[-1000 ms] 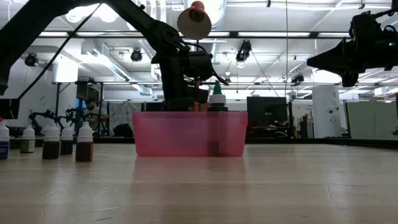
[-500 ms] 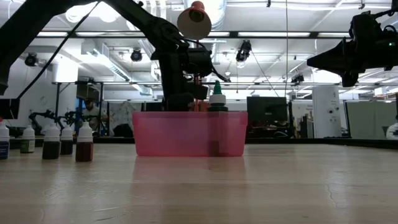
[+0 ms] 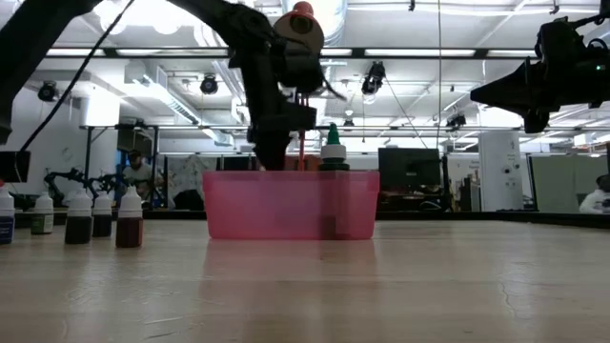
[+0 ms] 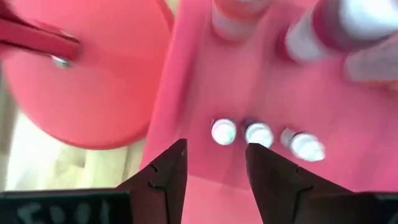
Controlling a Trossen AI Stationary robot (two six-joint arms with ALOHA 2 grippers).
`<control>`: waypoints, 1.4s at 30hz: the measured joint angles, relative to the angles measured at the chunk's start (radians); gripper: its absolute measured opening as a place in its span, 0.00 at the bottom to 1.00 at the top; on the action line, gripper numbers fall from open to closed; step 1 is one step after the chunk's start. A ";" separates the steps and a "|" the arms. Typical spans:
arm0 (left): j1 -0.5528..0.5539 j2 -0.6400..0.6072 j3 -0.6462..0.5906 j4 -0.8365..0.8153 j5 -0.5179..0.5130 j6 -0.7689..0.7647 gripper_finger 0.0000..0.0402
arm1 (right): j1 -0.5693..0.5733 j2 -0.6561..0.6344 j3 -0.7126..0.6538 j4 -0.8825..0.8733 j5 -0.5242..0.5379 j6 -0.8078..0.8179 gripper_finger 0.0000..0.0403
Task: Pick & Place food coloring
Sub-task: Put the small orange food coloring bottle into the pink bin
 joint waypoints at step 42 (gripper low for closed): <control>-0.592 -0.334 -0.275 -0.165 -0.025 -1.405 0.34 | 0.000 0.006 0.000 0.000 0.000 0.000 0.02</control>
